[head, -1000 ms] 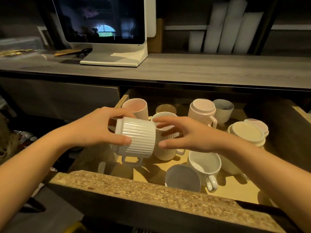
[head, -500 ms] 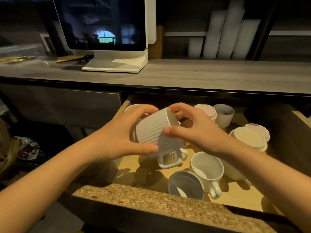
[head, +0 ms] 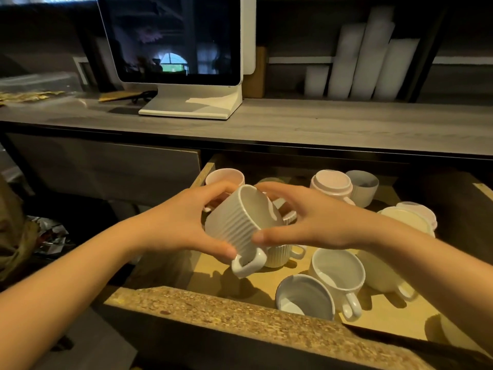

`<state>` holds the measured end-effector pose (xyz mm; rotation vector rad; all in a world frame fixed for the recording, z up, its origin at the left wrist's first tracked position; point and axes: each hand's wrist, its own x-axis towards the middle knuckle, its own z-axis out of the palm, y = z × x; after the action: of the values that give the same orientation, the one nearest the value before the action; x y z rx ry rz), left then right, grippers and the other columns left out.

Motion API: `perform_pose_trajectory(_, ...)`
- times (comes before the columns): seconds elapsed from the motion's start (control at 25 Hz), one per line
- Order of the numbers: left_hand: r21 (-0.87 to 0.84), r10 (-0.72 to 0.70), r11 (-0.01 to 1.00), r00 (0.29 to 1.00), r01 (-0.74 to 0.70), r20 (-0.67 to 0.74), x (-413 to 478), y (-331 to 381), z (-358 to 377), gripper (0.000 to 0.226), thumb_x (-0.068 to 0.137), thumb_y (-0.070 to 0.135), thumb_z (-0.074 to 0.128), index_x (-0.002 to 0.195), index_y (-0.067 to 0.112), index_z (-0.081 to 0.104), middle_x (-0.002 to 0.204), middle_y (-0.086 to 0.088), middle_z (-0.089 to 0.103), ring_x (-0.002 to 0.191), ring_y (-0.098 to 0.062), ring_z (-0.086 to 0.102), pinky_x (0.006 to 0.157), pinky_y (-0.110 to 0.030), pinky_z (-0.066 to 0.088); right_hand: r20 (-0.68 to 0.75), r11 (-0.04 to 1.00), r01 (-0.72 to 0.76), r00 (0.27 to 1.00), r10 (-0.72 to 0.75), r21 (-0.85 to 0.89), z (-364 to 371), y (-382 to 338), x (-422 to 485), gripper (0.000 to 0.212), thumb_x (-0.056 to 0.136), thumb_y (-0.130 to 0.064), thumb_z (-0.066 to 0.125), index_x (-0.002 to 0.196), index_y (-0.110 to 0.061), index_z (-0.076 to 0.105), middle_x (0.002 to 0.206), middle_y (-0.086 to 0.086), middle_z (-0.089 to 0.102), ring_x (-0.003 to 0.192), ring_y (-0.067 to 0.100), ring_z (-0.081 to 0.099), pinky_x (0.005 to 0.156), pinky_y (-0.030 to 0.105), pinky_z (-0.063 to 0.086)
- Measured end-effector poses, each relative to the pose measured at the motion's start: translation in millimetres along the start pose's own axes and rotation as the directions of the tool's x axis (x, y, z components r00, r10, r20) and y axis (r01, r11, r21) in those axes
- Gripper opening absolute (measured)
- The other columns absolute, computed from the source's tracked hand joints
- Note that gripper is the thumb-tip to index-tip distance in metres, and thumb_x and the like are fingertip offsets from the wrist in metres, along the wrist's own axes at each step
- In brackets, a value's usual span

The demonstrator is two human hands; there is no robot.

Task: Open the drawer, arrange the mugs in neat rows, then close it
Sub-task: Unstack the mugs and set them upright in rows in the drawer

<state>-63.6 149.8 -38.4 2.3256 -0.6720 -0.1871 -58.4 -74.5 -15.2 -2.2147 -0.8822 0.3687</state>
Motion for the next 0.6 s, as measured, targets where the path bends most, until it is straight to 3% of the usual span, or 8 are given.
perform_pose_trajectory(0.08,-0.039,-0.024,0.999,0.999,0.026,0.029,-6.9,-8.6,-3.4,0.082,0.057,0.049,0.081,0.125,0.051,0.037,0.124,0.031,0.049,0.117,0.007,0.046,0.089,-0.015,0.045,-0.032,0.993,0.028,0.999,-0.032,-0.117,5.2,-1.5,11.1,0.058,0.073,-0.049,0.069,0.123,-0.036,0.043,0.104,-0.026,0.051,0.092,-0.001,0.054,0.072,0.009,0.048)
perform_pose_trajectory(0.2,-0.021,-0.079,0.996,0.993,0.081,0.085,-12.4,-18.1,-7.7,0.079,0.065,0.032,0.083,0.126,0.049,0.035,0.122,0.031,0.049,0.117,0.010,0.045,0.091,-0.010,0.041,-0.107,0.960,0.057,0.990,-0.090,-0.274,23.8,-5.9,35.7,0.066,0.067,-0.057,0.072,0.122,-0.025,0.053,0.104,-0.010,0.060,0.089,0.008,0.058,0.069,0.018,0.051)
perform_pose_trajectory(0.28,0.126,-0.108,0.988,0.989,0.094,0.106,-13.7,-20.8,-10.3,0.075,0.068,0.032,0.080,0.121,0.052,0.031,0.120,0.034,0.045,0.113,0.012,0.042,0.089,-0.008,0.037,-0.143,0.912,0.046,0.983,-0.114,-0.407,39.4,-8.9,51.3,0.066,0.066,-0.061,0.071,0.118,-0.023,0.055,0.095,-0.008,0.059,0.082,0.008,0.056,0.064,0.019,0.049)
perform_pose_trajectory(0.36,0.316,-0.161,0.941,0.983,0.125,0.090,-15.1,-22.5,-11.5,0.076,0.069,0.042,0.076,0.125,0.051,0.026,0.126,0.032,0.036,0.116,0.010,0.031,0.096,-0.014,0.027,-0.129,0.875,0.031,0.986,-0.106,-0.482,54.9,-8.8,65.0,0.070,0.066,-0.064,0.068,0.121,-0.023,0.055,0.099,-0.005,0.062,0.084,0.011,0.057,0.067,0.023,0.052)
perform_pose_trajectory(0.44,0.495,-0.213,0.856,0.974,0.147,0.079,-15.9,-27.5,-11.1,0.081,0.070,0.051,0.071,0.136,0.042,0.024,0.136,0.023,0.033,0.127,-0.001,0.023,0.102,-0.019,0.016,-0.080,0.872,0.008,0.995,-0.054,-0.489,66.9,-6.8,75.2,0.071,0.067,-0.064,0.068,0.121,-0.021,0.055,0.101,-0.002,0.065,0.087,0.014,0.060,0.071,0.027,0.056)
perform_pose_trajectory(0.6,0.717,-0.258,0.694,0.952,0.064,0.165,-11.7,-40.7,-5.5,0.083,0.070,0.060,0.065,0.139,0.031,0.030,0.147,0.012,0.031,0.138,-0.006,0.016,0.114,-0.033,-0.005,0.019,0.864,-0.024,0.999,0.039,-0.503,86.2,-1.8,88.2,0.066,0.068,-0.060,0.071,0.114,-0.015,0.057,0.091,-0.001,0.060,0.082,0.015,0.058,0.069,0.028,0.053)
